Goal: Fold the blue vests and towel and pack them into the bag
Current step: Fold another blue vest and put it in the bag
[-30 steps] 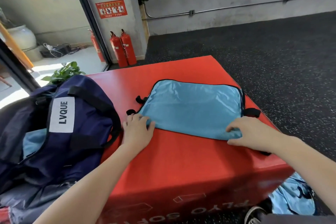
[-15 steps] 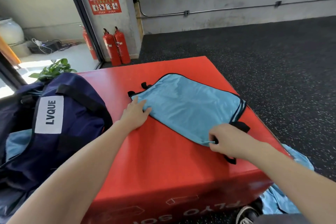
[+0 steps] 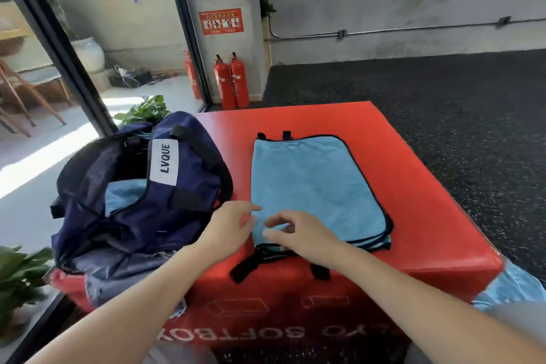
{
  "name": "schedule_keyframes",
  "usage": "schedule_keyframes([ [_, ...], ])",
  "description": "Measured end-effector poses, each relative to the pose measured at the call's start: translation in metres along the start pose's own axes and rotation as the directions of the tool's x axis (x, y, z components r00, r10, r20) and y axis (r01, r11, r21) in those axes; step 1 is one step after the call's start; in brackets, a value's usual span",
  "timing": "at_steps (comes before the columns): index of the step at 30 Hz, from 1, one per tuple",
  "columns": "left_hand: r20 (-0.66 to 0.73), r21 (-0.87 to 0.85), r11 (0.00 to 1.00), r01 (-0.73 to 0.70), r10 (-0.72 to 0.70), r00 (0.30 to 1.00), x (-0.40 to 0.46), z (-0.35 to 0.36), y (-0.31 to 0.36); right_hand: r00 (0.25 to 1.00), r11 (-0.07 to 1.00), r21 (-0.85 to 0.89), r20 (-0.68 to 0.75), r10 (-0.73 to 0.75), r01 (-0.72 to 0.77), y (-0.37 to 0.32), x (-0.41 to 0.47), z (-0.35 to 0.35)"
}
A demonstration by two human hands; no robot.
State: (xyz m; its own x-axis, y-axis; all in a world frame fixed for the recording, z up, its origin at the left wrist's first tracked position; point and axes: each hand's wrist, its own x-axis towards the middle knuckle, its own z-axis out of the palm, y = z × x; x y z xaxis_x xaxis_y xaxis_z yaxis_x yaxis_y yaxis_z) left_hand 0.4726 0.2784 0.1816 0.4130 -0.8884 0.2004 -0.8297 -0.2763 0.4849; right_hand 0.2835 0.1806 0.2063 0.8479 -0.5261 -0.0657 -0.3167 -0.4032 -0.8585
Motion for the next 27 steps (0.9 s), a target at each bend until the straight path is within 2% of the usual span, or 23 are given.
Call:
schedule_keyframes([
  [3, 0.032, -0.059, 0.998, -0.017, 0.019, 0.999, -0.021, -0.002, 0.002, 0.997, 0.978, -0.207, -0.073, 0.016, -0.031, 0.028, -0.012, -0.036],
  [6, 0.054, -0.09, 0.995, -0.036, 0.041, 0.998, -0.034, 0.003, 0.009, 0.992, 0.874, -0.478, -0.115, 0.042, -0.093, 0.069, -0.033, -0.081],
  [8, 0.092, -0.078, 0.996, -0.052, 0.06, 0.994, -0.043, 0.009, 0.009, 0.99, 0.824, -0.555, -0.138, 0.041, -0.112, 0.089, -0.052, -0.104],
  [11, 0.117, -0.057, 0.996, -0.067, 0.073, 0.99, -0.053, 0.014, 0.007, 0.988, 0.835, -0.542, -0.157, 0.014, -0.098, 0.106, -0.078, -0.117],
  [15, 0.167, -0.018, 0.997, -0.079, 0.081, 0.983, -0.064, 0.012, 0.001, 0.994, 0.834, -0.548, -0.113, 0.005, -0.067, 0.115, -0.097, -0.113],
  [19, 0.258, 0.07, 0.982, -0.174, 0.151, 0.954, -0.073, 0.014, -0.006, 0.995, 0.802, -0.596, -0.097, -0.03, -0.034, 0.126, -0.107, -0.108],
  [23, 0.246, 0.089, 0.975, -0.201, 0.174, 0.954, -0.078, 0.016, -0.004, 0.974, 0.777, -0.628, -0.153, -0.168, 0.035, 0.133, -0.111, -0.099],
  [27, 0.198, 0.066, 0.975, -0.212, 0.196, 0.961, -0.083, 0.013, 0.002, 0.963, 0.735, -0.672, -0.13, -0.236, 0.09, 0.14, -0.11, -0.099],
])
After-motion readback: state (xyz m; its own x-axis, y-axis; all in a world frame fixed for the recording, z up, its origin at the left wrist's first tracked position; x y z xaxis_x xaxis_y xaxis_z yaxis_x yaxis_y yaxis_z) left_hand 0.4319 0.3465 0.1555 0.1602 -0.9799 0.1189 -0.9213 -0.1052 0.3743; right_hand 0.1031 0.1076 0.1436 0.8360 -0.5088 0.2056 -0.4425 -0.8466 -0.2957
